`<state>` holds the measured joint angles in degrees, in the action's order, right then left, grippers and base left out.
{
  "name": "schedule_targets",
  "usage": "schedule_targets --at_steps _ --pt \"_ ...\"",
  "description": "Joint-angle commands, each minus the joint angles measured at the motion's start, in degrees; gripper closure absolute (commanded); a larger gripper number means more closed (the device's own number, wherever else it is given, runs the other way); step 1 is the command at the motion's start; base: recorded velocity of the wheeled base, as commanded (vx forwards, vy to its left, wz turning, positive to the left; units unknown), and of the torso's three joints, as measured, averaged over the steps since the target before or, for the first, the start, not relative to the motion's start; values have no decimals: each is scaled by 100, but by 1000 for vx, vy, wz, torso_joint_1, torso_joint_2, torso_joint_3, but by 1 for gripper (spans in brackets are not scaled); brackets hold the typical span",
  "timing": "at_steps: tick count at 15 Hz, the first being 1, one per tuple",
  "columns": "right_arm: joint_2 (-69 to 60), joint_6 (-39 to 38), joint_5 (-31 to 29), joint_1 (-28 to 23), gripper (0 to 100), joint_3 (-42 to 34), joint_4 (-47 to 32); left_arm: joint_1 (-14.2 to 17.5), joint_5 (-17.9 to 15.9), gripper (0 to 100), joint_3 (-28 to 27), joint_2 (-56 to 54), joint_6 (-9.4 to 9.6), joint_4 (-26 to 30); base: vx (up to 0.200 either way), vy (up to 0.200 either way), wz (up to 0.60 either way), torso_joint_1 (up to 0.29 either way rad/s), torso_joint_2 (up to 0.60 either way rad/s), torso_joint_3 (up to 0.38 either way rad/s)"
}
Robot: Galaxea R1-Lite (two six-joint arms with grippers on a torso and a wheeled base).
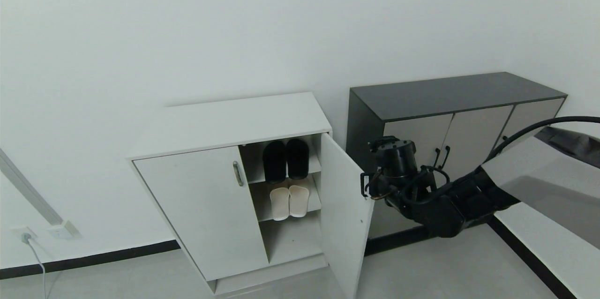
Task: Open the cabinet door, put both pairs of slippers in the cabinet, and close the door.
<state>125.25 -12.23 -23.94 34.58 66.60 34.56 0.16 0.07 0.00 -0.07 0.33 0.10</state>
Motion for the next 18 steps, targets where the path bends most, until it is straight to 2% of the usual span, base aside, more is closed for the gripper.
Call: schedule_targets --at_steps 1,7,11,18 --pt "-361 -8 -14 259 100 -235 16 2 1 100 -9 7 -7 -1 0 0 0 0 0 0" --pt "-659 -78 -14 453 100 -437 24 2 1 100 0 7 -7 -1 0 0 0 0 0 0" --pt "-615 370 -40 505 100 -868 666 2 1 100 0 7 2 -1 0 0 0 0 0 0" --pt "-615 449 -32 549 100 -938 692 2 1 100 0 7 2 -1 0 0 0 0 0 0"
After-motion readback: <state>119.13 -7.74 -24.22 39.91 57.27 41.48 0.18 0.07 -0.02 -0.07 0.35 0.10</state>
